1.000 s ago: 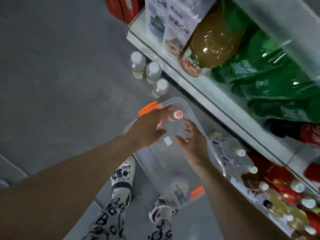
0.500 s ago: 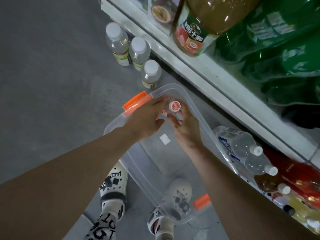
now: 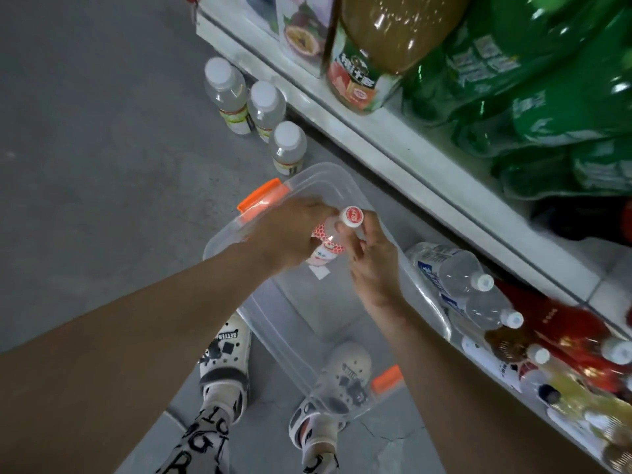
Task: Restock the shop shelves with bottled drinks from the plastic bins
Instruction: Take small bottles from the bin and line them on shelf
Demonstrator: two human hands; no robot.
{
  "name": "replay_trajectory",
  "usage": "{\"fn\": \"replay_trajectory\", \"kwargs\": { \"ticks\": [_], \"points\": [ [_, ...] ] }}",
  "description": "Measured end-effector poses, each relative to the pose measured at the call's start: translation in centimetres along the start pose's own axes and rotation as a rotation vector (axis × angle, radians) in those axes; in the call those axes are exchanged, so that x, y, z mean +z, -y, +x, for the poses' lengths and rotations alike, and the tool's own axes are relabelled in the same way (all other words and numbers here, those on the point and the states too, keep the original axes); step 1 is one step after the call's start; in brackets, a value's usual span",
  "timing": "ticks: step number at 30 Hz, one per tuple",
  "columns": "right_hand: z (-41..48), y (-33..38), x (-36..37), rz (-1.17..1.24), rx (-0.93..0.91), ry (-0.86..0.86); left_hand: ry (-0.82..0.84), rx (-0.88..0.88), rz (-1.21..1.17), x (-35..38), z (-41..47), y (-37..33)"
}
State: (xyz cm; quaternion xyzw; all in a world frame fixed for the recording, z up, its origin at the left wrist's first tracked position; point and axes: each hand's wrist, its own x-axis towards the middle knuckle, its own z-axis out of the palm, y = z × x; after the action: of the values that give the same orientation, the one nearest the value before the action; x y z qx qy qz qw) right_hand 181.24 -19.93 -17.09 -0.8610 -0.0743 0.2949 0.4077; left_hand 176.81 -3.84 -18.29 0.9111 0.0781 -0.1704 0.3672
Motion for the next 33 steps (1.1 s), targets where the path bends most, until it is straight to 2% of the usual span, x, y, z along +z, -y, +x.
{"fn": "replay_trajectory", "kwargs": {
  "ticks": [3, 6, 9, 13, 17, 23, 28, 33],
  "points": [
    [-1.9, 1.2, -1.9, 0.079, 0.041, 0.044, 0.110, -0.024, -0.001, -0.9, -1.5, -2.5],
    [-3.5, 2.7, -3.7, 0.167, 0.083, 0.052, 0.261, -0.129, -0.120, -1.9, -3.7, -4.7],
    [-5.3, 5.0, -5.3, 0.192, 0.123, 0.078, 0.333, -0.181, -0.207, -2.8, -6.7, -6.6],
    [-7.9, 8.0, -7.8, 0.187, 0.145, 0.145, 0.322, -0.272, -0.375, -4.2, -11.1, -9.4],
    [-11.3, 11.5, -11.2, 0.179, 0.184, 0.191, 0.334, -0.285, -0.505, -6.6, -15.1, -13.0],
    [-18.3, 18.0, -17.4, 0.204, 0.237, 0.090, 0.326, -0.246, -0.500, -11.8, -20.1, -20.9],
    [-24.7, 23.6, -23.1, 0.308, 0.285, 0.075, 0.291, -0.161, -0.521, -16.9, -23.8, -28.0],
    [-31.3, 28.3, -27.3, 0.482, 0.206, 0.073, 0.270, -0.123, -0.574, -21.6, -26.7, -34.2]
  ]
}}
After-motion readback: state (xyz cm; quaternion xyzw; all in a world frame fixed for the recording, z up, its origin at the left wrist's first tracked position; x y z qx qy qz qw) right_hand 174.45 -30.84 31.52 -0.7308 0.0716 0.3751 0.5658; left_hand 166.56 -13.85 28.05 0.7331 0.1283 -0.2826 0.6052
